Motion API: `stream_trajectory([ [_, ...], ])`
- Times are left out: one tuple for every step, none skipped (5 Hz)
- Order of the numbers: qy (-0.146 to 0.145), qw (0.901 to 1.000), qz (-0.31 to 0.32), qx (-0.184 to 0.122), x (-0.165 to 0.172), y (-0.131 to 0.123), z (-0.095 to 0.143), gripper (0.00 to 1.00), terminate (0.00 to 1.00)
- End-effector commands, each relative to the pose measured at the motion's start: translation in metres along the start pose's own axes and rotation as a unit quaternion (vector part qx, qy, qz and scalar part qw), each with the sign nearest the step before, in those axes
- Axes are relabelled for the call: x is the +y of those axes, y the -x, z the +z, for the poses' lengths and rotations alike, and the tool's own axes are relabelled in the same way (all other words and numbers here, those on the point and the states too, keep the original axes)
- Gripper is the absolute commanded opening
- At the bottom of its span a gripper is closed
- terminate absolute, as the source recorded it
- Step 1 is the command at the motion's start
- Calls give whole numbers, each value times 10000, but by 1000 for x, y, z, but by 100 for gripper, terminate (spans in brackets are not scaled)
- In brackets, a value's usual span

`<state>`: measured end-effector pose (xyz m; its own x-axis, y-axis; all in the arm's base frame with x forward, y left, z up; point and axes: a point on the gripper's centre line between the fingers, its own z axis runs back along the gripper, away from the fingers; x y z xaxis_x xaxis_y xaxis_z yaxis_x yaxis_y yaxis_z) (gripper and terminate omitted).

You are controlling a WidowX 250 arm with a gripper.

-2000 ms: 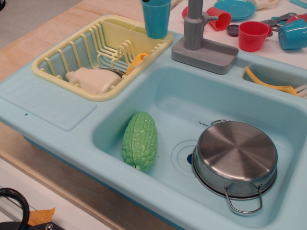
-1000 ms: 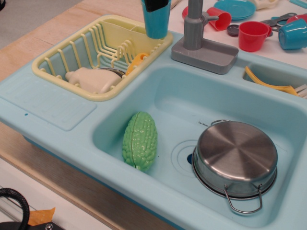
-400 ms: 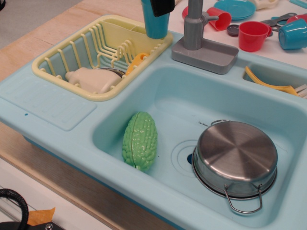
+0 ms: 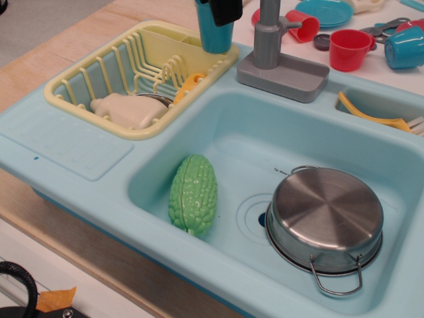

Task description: Put cup from anywhere into sink

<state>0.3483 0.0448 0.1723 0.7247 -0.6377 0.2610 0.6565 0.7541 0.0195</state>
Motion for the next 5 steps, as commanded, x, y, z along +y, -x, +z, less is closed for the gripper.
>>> stream_trajectory([
  [76,9997,141,-183,13,-1,-3,100,0],
  [186,9990,343,-209,14,1,-12,0,0],
  [121,9987,428,-230,12,2,-12,0,0],
  [37,9983,541,-235,9,5,-10,0,0],
  [-67,9974,701,-172,7,6,-9,0,0],
])
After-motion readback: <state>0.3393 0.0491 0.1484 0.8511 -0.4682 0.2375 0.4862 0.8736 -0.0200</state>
